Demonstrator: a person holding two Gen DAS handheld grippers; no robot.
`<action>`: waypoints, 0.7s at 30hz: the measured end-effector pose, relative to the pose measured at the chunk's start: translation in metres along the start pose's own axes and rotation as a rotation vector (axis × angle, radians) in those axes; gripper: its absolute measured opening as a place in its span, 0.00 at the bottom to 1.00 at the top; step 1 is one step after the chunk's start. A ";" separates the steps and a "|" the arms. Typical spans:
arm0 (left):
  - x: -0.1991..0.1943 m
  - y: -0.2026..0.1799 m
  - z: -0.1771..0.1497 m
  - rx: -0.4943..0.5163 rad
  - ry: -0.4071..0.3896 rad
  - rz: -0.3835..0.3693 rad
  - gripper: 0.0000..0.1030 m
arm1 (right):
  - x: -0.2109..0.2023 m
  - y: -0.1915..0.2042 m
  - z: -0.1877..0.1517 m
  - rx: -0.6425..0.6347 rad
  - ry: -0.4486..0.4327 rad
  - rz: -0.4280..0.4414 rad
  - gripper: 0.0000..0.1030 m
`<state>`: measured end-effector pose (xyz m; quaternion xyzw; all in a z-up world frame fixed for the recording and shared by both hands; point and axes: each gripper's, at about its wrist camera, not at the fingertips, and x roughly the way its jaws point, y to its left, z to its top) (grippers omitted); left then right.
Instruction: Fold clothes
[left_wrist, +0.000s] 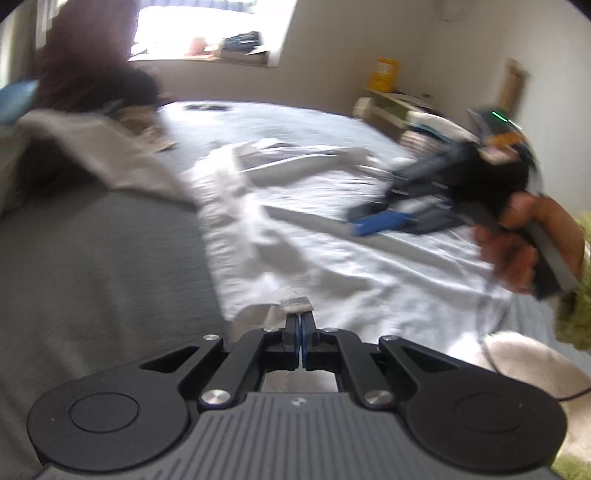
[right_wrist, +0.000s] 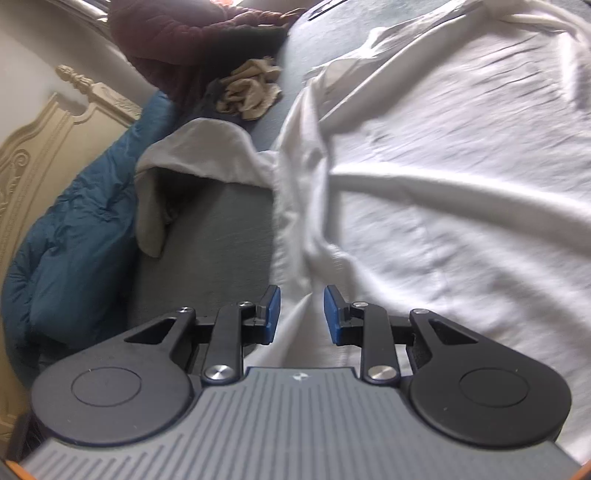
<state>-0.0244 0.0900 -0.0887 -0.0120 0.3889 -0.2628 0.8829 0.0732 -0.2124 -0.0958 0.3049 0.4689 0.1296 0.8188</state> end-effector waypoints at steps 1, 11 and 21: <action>-0.001 0.011 0.000 -0.022 0.013 0.033 0.02 | 0.000 -0.004 0.004 -0.008 -0.007 -0.011 0.24; 0.013 0.121 -0.009 -0.274 0.178 0.275 0.43 | 0.060 -0.004 0.140 -0.254 -0.157 -0.113 0.24; 0.092 0.135 0.023 -0.343 0.116 0.241 0.47 | 0.240 0.011 0.232 -0.526 0.108 -0.258 0.21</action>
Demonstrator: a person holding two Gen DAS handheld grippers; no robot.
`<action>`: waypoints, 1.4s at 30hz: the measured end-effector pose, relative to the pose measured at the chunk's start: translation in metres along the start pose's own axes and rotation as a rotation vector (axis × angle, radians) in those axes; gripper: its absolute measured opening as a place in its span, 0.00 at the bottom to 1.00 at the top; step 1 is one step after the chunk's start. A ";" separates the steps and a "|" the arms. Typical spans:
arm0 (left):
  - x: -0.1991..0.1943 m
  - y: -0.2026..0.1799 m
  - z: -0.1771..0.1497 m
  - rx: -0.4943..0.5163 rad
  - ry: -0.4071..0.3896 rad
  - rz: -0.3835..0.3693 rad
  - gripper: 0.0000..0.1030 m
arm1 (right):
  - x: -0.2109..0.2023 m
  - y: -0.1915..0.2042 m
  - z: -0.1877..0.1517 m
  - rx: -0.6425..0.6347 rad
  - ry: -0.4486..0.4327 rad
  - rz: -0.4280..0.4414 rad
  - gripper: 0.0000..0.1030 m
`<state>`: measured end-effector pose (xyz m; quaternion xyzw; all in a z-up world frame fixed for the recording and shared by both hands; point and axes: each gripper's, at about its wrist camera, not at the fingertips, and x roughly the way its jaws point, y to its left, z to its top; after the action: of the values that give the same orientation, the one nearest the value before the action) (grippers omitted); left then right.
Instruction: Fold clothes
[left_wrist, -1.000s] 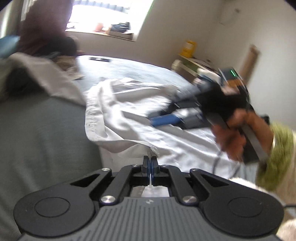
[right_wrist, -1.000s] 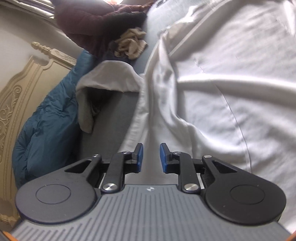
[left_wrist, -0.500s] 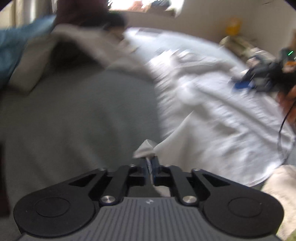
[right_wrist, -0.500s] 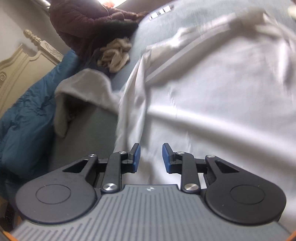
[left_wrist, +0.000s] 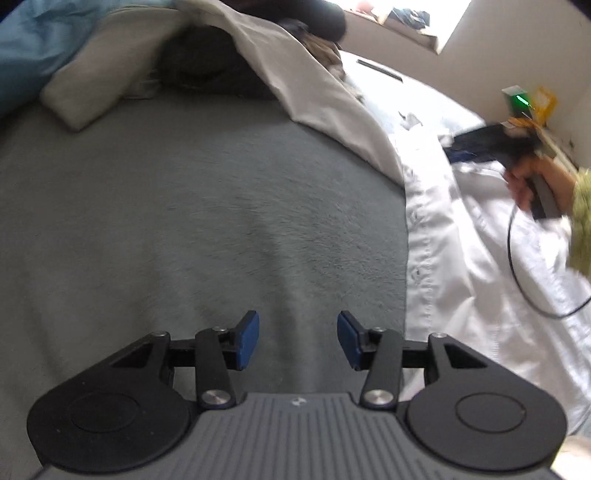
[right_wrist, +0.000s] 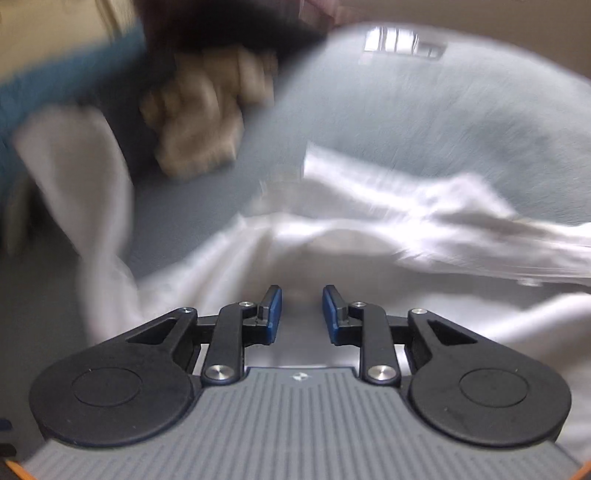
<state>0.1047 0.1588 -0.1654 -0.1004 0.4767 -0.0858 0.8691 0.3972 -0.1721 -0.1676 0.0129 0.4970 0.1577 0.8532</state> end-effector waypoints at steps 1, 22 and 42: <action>0.006 -0.002 0.001 0.003 -0.004 0.006 0.47 | 0.011 0.000 0.004 -0.004 -0.015 0.001 0.21; 0.025 -0.010 0.012 0.064 0.062 0.021 0.51 | 0.030 0.004 0.013 -0.020 -0.183 0.245 0.13; 0.014 -0.032 -0.024 0.034 0.245 -0.095 0.00 | -0.167 -0.022 -0.252 0.817 -0.162 0.439 0.15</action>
<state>0.0899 0.1220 -0.1812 -0.0970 0.5724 -0.1465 0.8010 0.1119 -0.2736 -0.1581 0.4647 0.4357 0.1242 0.7608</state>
